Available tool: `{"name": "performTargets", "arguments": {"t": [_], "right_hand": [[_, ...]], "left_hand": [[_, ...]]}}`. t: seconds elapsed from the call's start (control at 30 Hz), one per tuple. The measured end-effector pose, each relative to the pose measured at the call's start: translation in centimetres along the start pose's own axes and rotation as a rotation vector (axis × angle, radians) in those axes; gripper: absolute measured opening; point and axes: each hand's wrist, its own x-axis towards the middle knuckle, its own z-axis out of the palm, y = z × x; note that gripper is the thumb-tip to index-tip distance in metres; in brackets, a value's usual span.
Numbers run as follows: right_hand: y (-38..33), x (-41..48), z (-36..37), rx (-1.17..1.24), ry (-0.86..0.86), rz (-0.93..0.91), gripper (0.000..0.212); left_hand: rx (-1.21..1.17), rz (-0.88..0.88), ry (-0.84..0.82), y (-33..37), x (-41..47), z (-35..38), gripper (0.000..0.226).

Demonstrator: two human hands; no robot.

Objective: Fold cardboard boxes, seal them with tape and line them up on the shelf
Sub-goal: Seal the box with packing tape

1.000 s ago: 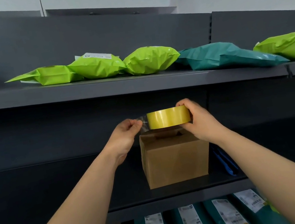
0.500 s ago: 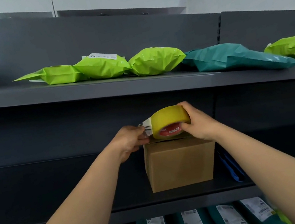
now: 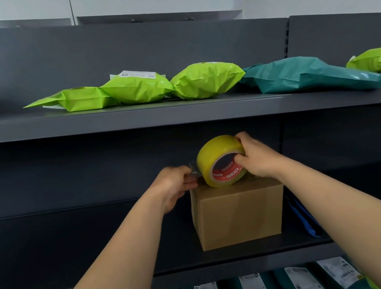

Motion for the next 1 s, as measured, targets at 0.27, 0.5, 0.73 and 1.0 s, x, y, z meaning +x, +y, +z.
{"name": "performTargets", "arguments": {"t": [0.27,0.5,0.73,1.0], "right_hand": [[1.4,-0.7,1.8,0.229,0.073,0.027,0.061],[1.8,-0.7,2.7,0.315,0.118,0.104,0.040],[2.0,-0.3,2.4,0.257,0.177,0.080,0.050],[2.6,0.6,3.2,0.206,0.266,0.031,0.048]], "left_hand": [[-0.093,-0.030,0.027,-0.5,0.1,0.1,0.035],[-0.130,-0.088,0.008,-0.2,0.3,-0.3,0.036],[-0.154,-0.111,-0.006,-0.1,0.5,0.0,0.036],[-0.238,-0.114,-0.002,-0.5,0.3,-0.4,0.027]]}}
